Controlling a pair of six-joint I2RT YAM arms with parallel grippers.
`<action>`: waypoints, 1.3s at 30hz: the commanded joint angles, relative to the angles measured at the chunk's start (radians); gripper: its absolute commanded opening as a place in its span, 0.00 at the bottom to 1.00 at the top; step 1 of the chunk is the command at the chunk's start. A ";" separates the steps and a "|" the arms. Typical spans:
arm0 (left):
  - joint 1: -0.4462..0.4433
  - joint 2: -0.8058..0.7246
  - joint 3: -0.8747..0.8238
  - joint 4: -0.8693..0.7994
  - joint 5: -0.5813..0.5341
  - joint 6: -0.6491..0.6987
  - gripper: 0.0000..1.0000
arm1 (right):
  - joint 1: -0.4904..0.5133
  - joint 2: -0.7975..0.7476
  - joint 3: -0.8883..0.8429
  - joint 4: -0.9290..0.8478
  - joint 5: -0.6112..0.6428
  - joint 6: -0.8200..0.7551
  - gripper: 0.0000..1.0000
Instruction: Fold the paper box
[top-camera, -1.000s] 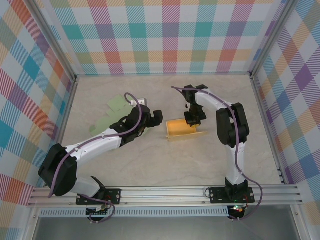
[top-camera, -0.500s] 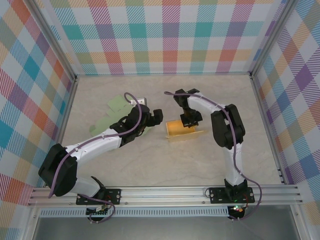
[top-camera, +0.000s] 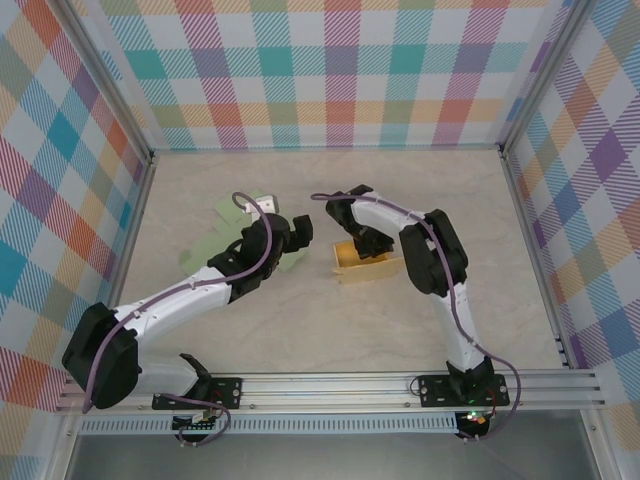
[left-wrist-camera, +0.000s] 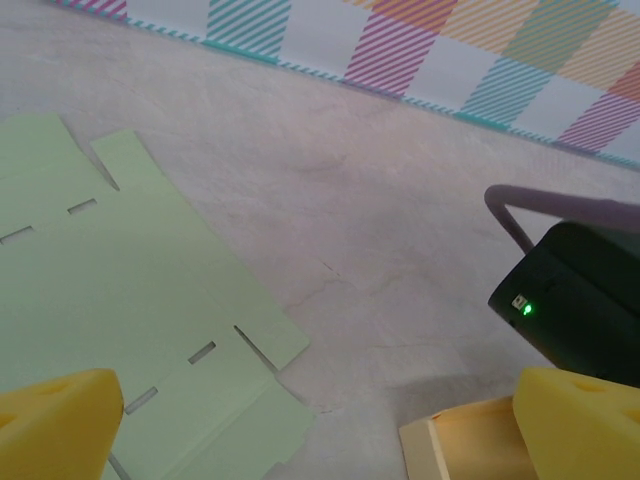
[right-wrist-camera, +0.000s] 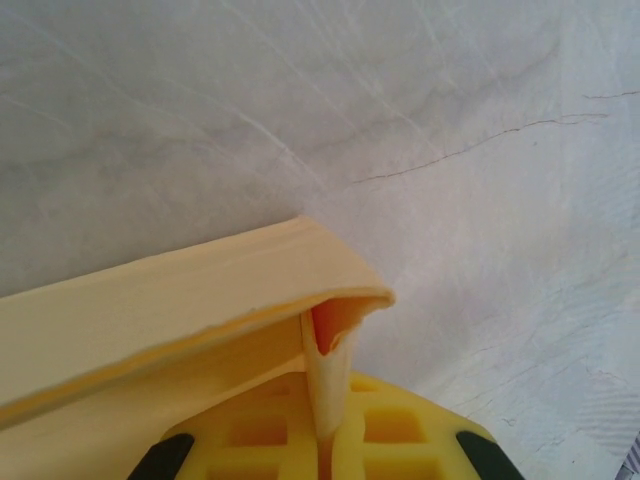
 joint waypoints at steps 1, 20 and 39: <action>0.011 -0.025 -0.003 -0.009 -0.031 0.005 1.00 | -0.020 0.073 -0.080 0.102 -0.048 0.023 0.05; 0.044 0.073 0.109 -0.122 0.119 0.037 1.00 | -0.032 -0.238 -0.112 0.111 -0.189 -0.159 0.69; 0.118 0.560 0.470 -0.221 0.235 0.229 0.63 | -0.046 -0.895 -0.331 0.029 -0.219 -0.036 1.00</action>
